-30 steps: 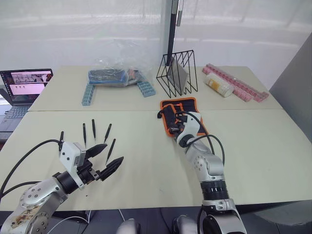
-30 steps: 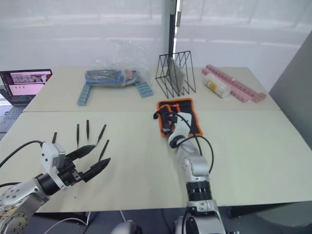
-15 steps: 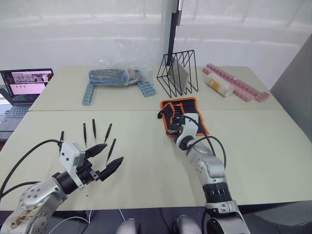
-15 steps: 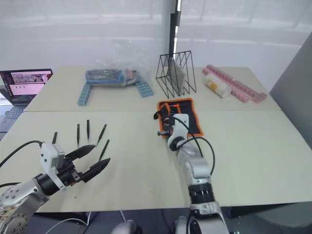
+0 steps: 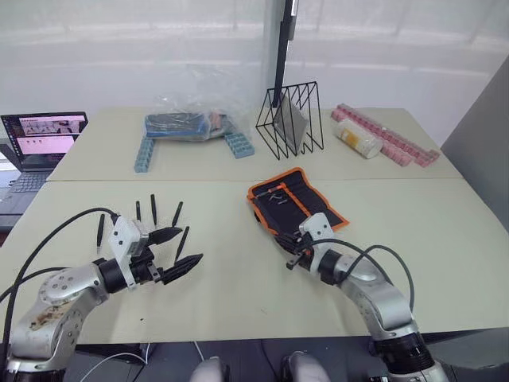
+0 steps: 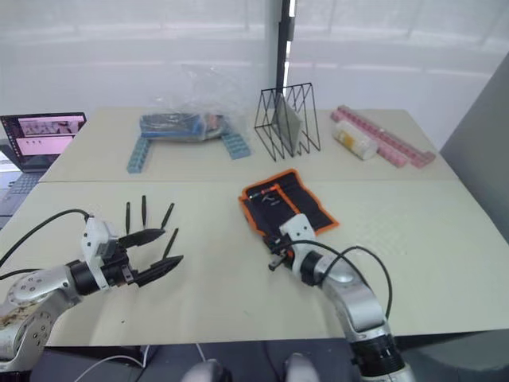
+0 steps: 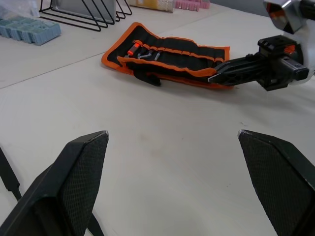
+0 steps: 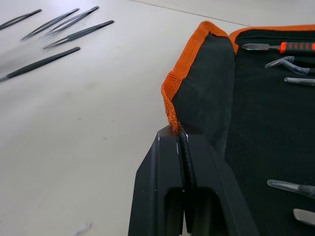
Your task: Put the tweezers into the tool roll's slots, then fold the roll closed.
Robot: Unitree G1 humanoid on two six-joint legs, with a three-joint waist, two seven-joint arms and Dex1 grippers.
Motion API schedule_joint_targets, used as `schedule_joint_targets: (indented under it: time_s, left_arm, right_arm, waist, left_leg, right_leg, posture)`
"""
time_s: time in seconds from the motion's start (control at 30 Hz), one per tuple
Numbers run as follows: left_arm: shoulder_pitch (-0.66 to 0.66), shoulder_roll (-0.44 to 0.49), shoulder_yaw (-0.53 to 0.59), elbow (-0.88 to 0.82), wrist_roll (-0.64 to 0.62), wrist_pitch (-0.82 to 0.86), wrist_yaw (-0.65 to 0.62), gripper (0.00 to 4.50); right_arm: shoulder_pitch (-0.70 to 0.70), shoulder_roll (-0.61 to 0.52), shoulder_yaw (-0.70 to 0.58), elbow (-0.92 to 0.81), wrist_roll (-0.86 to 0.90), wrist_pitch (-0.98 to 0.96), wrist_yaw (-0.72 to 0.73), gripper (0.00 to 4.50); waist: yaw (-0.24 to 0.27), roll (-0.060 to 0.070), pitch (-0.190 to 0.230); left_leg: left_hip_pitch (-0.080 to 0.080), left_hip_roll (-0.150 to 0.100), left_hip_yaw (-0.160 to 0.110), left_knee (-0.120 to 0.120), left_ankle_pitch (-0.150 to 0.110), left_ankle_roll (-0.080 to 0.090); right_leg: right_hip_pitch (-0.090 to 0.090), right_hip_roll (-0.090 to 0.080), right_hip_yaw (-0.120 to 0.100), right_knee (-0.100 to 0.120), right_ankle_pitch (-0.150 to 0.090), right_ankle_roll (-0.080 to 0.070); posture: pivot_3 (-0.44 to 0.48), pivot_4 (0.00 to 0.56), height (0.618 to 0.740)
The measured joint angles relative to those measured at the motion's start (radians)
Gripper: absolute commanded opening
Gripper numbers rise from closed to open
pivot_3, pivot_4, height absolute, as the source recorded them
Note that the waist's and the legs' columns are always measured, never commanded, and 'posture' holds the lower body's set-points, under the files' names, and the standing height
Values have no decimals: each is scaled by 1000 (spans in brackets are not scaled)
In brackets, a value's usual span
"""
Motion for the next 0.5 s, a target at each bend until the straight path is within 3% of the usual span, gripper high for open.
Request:
schedule_joint_targets:
  time_s: [0.07, 0.2, 0.5]
  left_arm:
    - [-147, 27, -93, 166, 94, -106, -97, 4500]
    - [-308, 28, -201, 379, 220, -281, -201, 4500]
    - [-768, -124, -388, 981, 463, -758, -346, 4500]
  right_arm:
    - [42, -48, -3, -24, 12, -19, 62, 39]
    - [70, -88, -10, -57, 29, -37, 117, 39]
    - [155, -153, -5, -134, 52, -39, 203, 39]
  waist:
    - [15, 0, 0]
    - [17, 0, 0]
    - [22, -1, 0]
  left_leg:
    - [-1, -1, 0, 1, 0, 0]
    - [-1, -1, 0, 1, 0, 0]
    - [-7, -2, 6, 6, 0, 1]
  right_leg:
    - [0, 1, 0, 0, 0, 0]
    - [0, 1, 0, 0, 0, 0]
    - [0, 1, -3, -1, 0, 1]
  posture:
    - [0, 150, 725]
    - [0, 150, 725]
    - [0, 150, 725]
